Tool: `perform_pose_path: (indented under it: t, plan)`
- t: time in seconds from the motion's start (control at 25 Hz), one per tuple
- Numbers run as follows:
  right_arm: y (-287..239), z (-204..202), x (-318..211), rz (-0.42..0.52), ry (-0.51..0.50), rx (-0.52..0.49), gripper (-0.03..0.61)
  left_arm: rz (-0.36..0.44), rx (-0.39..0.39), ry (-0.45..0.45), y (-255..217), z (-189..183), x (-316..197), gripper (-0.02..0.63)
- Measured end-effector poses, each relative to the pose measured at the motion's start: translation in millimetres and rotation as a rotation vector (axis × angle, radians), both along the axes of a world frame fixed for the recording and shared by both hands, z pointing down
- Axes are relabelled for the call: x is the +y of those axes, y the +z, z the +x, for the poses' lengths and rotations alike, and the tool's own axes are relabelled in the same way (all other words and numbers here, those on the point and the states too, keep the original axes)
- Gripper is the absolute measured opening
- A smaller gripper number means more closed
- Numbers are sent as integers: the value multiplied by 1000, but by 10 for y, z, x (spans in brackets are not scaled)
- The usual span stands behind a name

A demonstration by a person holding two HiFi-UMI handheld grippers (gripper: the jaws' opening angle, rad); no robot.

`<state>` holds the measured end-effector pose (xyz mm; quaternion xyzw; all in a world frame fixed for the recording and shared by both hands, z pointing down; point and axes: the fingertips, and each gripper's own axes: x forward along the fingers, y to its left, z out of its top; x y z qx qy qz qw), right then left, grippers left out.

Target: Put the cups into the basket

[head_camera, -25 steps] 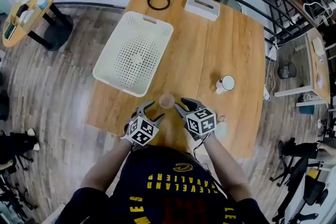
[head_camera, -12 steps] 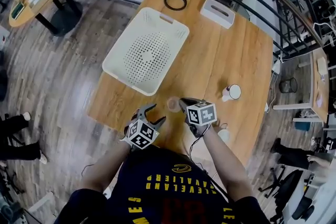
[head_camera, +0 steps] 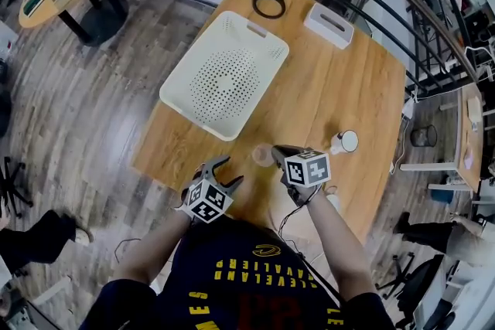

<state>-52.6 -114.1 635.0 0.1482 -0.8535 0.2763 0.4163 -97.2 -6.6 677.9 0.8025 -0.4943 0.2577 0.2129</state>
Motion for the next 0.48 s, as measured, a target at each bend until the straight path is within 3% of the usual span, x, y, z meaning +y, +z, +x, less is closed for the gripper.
perform_pose_path:
  t: [0.48]
  plan:
    - [-1133,-452,-600,134,-61,-163,20,61,8,-167,-463,-217,266,276]
